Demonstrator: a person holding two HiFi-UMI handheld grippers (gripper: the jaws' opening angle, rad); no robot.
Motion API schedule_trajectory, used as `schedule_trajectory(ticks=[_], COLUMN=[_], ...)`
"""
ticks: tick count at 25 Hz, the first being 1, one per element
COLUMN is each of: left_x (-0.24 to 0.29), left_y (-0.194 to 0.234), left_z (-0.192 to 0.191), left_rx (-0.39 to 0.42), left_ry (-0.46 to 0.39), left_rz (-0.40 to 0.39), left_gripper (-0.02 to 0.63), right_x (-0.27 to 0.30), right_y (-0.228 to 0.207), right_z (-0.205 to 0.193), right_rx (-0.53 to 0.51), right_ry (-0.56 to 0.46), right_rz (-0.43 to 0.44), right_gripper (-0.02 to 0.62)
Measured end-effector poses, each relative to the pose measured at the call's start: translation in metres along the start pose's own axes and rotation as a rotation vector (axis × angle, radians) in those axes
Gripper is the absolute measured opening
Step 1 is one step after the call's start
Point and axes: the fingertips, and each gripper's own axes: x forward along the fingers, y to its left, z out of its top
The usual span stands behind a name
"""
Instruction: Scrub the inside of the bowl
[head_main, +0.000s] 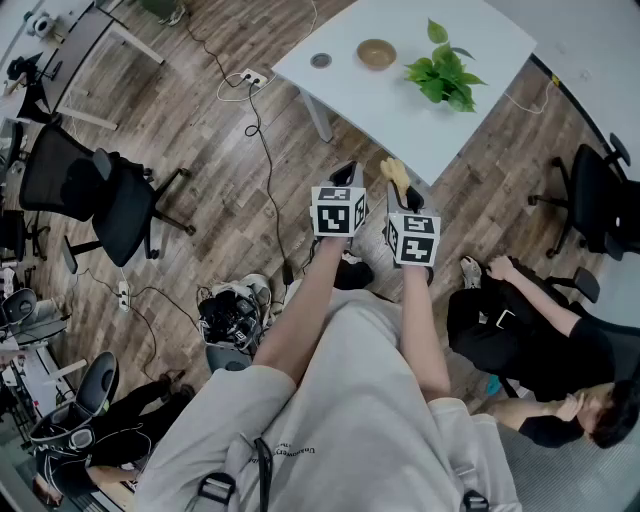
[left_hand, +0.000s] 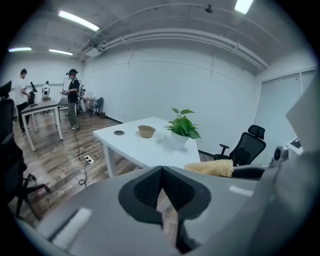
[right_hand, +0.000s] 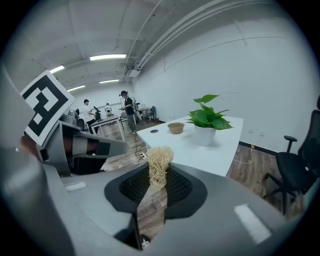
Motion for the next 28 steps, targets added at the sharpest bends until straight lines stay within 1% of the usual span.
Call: schedule_trajectory(ticks=[3, 8, 12, 16, 21, 24, 28], left_x=[0.009, 0.027, 0.043, 0.055, 0.073, 0.075, 0.074], left_y=[0.005, 0.017, 0.021, 0.030, 0.036, 0.038, 0.050], left_z=[0.005, 0.009, 0.016, 0.022, 0.033, 0.035, 0.039], left_rx=[0.015, -0.035, -0.029, -0.061, -0.092, -0.088, -0.079], left_ry=[0.006, 0.017, 0.033, 0.042, 0.023, 0.027, 0.029], left_rz=[-0.001, 0.007, -0.010, -0.015, -0.018, -0.010, 0.002], left_gripper=[0.000, 0.000, 0.000, 0.000, 0.000, 0.000, 0.000], right_x=[0.013, 0.032, 0.049, 0.060, 0.073, 0.078, 0.090], right_y=[-0.003, -0.014, -0.027, -0.036, -0.047, -0.053, -0.056], right_z=[0.006, 0.009, 0.016, 0.029, 0.041, 0.048, 0.067], right_rx=[-0.003, -0.022, -0.018, 0.000, -0.031, -0.028, -0.022], right_ry=[0.005, 0.040, 0.052, 0.035, 0.032, 0.024, -0.020], right_rz=[0.000, -0.025, -0.040, -0.036, -0.035, -0.042, -0.063], right_gripper=[0.103, 0.103, 0.103, 0.104, 0.104, 0.104, 0.106])
